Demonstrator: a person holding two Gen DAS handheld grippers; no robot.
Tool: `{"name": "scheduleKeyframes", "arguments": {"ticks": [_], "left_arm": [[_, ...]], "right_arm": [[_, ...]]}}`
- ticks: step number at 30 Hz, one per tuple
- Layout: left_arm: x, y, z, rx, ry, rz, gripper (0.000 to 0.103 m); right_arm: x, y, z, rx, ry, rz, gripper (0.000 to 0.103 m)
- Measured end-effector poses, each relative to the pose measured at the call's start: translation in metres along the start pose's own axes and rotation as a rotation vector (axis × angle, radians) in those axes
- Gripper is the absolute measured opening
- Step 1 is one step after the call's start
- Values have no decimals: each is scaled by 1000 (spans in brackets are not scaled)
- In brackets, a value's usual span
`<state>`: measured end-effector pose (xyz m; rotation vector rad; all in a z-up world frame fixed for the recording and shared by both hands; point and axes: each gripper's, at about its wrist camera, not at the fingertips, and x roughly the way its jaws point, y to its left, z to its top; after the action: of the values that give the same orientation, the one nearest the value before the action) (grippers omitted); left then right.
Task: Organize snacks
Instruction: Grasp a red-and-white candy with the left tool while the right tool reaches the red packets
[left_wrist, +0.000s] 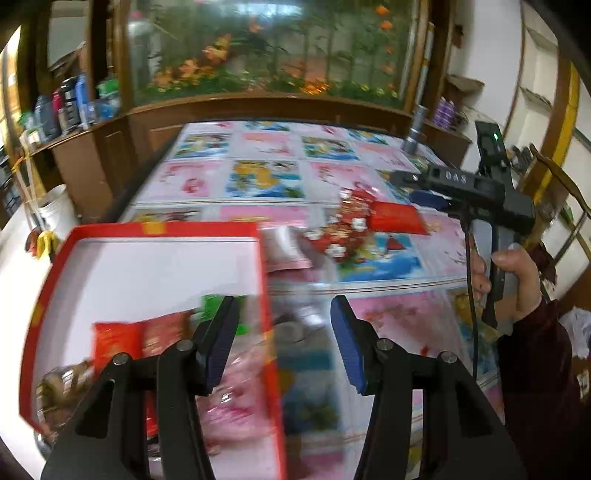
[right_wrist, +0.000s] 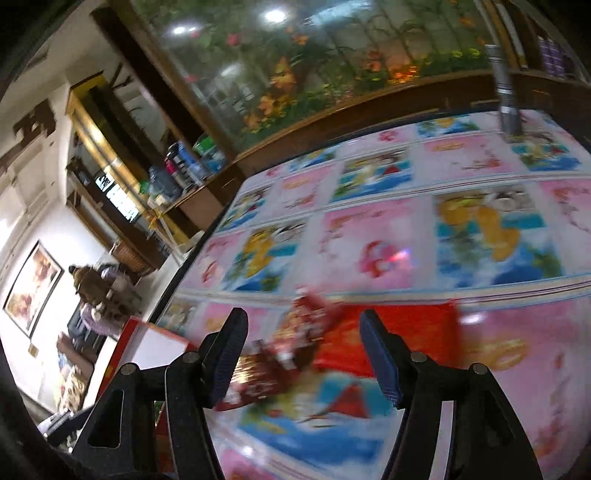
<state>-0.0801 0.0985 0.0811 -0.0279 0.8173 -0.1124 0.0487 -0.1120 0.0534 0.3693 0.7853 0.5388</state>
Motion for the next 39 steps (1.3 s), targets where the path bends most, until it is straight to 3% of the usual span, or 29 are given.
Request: {"name": "scheduleKeyframes", "arguments": {"ticks": [4, 13, 22, 29, 39], "left_arm": [[24, -26, 19, 79, 21, 15, 50], [96, -55, 74, 148, 87, 14, 50], [159, -92, 98, 252, 177, 25, 51], [185, -85, 99, 213, 229, 34, 51], [193, -85, 104, 128, 217, 13, 49]], "right_arm": [[-3, -20, 7, 31, -5, -16, 66], [-3, -53, 10, 200, 7, -39, 67], [-8, -65, 11, 304, 28, -17, 67], [-8, -65, 9, 335, 32, -10, 67], [-8, -62, 7, 340, 33, -9, 67]]}}
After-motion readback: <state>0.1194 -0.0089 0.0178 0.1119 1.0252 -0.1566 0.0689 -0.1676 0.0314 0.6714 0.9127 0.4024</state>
